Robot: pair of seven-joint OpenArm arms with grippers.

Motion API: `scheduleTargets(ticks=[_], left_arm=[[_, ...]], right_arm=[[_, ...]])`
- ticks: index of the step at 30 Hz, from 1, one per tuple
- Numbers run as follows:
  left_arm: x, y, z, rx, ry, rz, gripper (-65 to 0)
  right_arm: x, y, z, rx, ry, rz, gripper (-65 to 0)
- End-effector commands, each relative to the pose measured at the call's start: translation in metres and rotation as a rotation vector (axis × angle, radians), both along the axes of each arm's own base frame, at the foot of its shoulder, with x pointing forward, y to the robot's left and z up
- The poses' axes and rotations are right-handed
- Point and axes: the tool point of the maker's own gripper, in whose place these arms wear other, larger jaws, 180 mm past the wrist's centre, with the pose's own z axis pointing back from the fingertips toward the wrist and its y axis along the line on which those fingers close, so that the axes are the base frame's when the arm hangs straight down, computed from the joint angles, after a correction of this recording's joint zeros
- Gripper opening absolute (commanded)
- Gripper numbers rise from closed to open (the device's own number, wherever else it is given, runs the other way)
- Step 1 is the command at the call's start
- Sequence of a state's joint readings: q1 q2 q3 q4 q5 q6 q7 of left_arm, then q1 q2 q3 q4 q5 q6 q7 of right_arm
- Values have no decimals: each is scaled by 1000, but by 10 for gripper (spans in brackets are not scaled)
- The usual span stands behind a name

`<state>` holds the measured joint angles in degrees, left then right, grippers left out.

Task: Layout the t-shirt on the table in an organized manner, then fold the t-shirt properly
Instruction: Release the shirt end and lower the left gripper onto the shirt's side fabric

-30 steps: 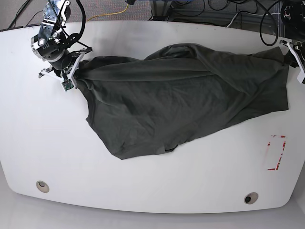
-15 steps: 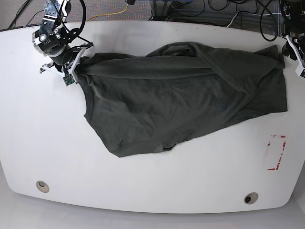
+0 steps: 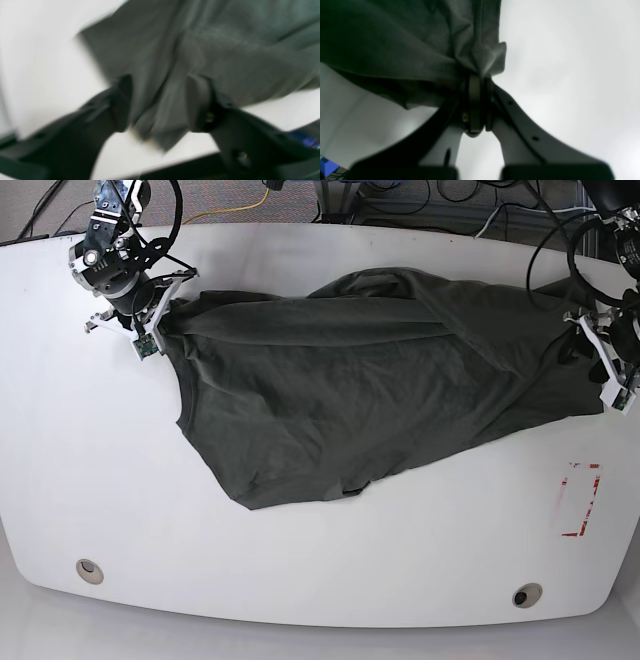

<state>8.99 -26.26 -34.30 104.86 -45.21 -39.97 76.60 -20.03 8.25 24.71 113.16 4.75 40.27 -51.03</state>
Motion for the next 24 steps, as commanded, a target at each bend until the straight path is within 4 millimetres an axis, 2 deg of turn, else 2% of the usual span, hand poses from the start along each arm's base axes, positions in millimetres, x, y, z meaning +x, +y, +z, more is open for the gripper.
scheduleTargets(ticks=[1,6,11,17,24], left_arm=[[16,2,9,19,-34,-2,-267],[33,-7,-12,-22,21,6,-264],[41,-11,-37,-80,110,25,-264],[53,-28,-53,-164,162,40,-264],[58,-46,-69,-207,234,41,-264]], right_arm=[[8,-1,11,-1,-48,6,-648],[8,-1,11,0,-48,6,-648],[9,0,12,3,-49,6,-648],[8,3,10,11,-47,0,-648],[8,5,10,19,-49,-1,-648]])
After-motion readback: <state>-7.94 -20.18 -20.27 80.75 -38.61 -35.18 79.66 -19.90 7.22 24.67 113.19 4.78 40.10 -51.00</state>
